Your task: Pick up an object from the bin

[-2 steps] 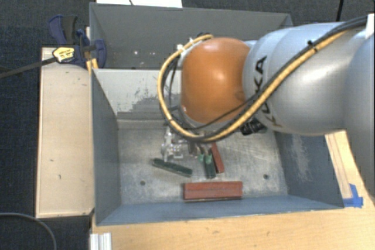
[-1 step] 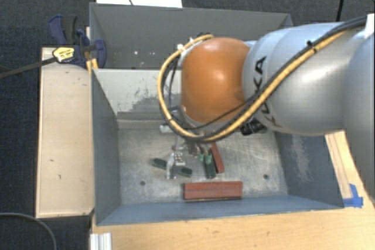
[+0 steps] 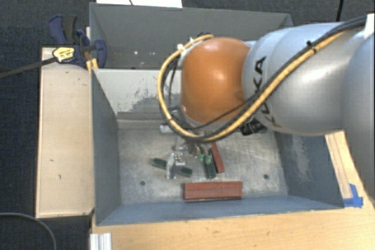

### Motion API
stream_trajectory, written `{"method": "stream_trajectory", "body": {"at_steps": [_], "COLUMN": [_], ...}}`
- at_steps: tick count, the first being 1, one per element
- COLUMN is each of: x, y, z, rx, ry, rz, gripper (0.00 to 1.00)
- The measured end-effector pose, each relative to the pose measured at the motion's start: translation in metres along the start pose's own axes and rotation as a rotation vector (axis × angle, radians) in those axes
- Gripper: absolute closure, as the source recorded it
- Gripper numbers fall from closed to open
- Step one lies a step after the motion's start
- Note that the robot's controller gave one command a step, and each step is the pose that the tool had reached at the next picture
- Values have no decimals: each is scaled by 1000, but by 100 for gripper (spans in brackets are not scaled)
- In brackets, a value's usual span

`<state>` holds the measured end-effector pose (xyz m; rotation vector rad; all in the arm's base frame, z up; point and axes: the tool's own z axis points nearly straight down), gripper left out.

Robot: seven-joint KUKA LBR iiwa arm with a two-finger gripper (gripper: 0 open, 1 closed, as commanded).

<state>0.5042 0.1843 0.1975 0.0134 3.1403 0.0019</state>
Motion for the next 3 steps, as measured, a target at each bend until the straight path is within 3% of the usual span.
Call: {"method": "stream_trajectory", "body": {"at_steps": [1,2,3], "x": [-30,-30,-36], "y": [-19,-19,-44], "z": [124,124,-44], "rx": [-2,-2,0], "ry": [0,0,-6], "rz": [30,32,-5], "gripper": [100,100,100]}}
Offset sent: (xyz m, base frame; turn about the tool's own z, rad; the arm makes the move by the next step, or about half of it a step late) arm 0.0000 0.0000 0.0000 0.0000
